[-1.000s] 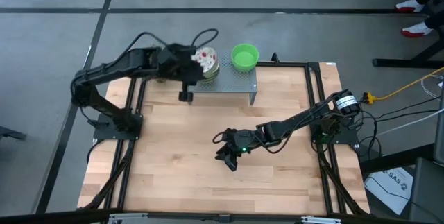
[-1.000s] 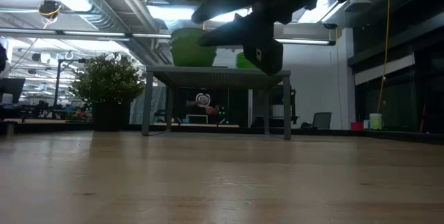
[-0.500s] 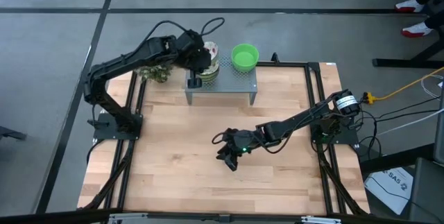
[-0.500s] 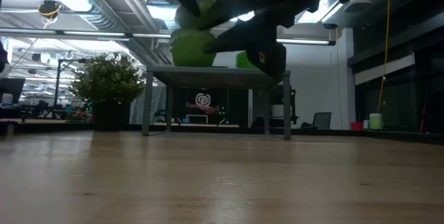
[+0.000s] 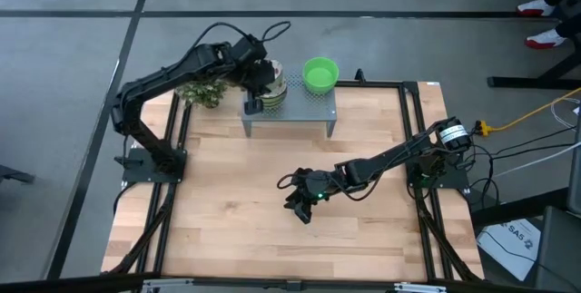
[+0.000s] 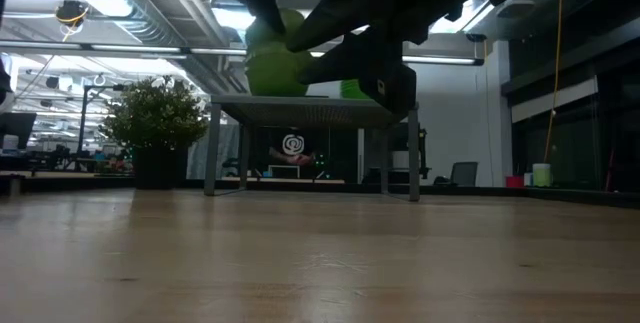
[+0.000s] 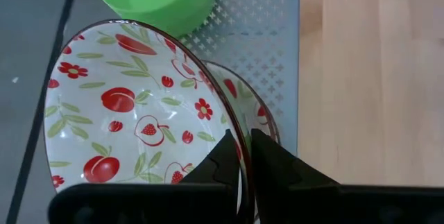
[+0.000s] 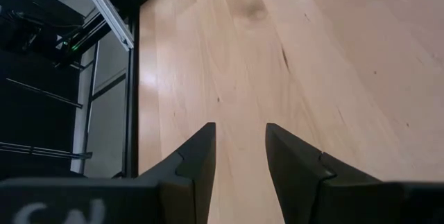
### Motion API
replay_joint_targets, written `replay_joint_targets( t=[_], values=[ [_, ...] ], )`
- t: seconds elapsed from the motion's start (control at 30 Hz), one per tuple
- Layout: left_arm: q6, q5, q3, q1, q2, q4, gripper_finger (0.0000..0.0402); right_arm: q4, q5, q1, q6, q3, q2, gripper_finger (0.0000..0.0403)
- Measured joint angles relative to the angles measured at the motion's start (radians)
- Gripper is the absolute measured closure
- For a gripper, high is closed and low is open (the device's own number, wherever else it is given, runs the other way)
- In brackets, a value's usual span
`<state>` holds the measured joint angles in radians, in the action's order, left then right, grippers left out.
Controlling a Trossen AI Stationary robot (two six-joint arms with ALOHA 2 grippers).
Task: Pick & Place Mini bowls
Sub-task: Stack the green patterned bowl on the green patterned bowl
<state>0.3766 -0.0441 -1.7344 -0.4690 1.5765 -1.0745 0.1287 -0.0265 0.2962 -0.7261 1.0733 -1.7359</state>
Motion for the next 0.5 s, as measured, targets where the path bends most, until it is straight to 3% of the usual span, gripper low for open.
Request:
replay_joint_targets(
  t=[0.5],
  values=[
    [0.001,0.0,0.0,0.001,0.052,0.002,0.0358,-0.003,0.001,0.0,0.0,0.0,0.0,0.0276]
  ],
)
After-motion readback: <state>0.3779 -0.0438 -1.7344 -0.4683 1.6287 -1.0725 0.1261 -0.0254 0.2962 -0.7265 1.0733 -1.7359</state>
